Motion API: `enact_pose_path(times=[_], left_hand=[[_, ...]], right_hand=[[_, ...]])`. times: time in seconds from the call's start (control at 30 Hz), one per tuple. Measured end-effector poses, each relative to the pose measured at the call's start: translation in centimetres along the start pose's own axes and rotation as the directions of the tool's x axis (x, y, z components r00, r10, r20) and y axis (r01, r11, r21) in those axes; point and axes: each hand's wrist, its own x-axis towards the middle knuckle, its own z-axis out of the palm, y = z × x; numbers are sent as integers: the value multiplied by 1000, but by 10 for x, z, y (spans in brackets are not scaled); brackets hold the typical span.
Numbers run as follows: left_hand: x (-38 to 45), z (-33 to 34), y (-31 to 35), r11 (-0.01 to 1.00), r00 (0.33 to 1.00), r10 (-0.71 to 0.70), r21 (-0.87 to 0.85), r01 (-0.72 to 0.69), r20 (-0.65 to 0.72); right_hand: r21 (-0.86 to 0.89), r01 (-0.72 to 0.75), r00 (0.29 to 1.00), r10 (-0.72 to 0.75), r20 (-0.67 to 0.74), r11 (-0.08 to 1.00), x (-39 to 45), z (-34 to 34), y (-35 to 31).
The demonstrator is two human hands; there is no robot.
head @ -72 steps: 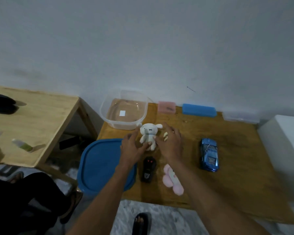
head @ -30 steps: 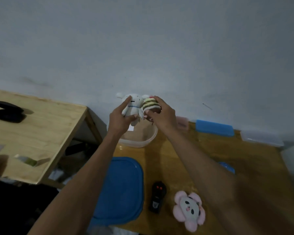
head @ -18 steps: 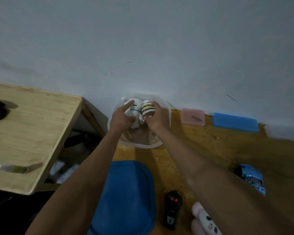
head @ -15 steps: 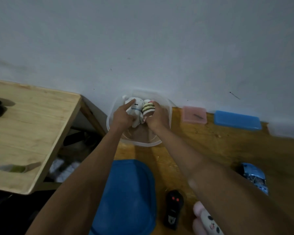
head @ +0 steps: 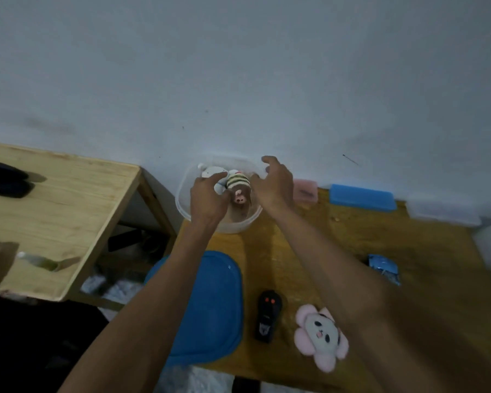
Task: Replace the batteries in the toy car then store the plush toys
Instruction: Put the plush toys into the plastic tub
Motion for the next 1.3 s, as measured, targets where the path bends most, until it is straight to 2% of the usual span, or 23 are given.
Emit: enact_pose_path(times=[0.1,0.17,0.27,0.4,0.57,0.73,0.9,1.0,1.17,1.3], left_hand=[[-59,-1,24,990,989,134,-24,-135,-62],[-99,5,30,984,984,171,-49,-173,-48],[-155,20,26,994,993,102,-47,-99,67],[-211,47,11,1000,977,13,2,-13,211],[-247,74,-7,988,964,-83,146,47,251],[-256,86,-27,956,952,-165,281,89,259],[-256,88,-32,943,945,-202,312,116,257],[-254,88,-34,958,948,-204,249,141,245],[-247,81,-26,987,964,-163,50,156,210],[-221,57,3,987,988,-36,-152,60,153]], right_hand=[[29,-14,999,15,-29,999,-38,-40,17],[2,-9,999,9,-41,1000,-70,-65,38],[-38,2,1000,-2,-13,999,-119,-95,75],[-29,-112,984,115,133,993,-168,-112,128],[-57,-120,955,131,268,991,-212,-108,180],[-164,-180,930,222,293,970,-228,-95,209],[-72,-261,914,270,301,963,-231,-85,220],[-64,-262,935,270,232,963,-232,-82,217],[70,-265,958,254,134,962,-219,-92,200],[180,-165,986,154,71,970,-191,-105,166]])
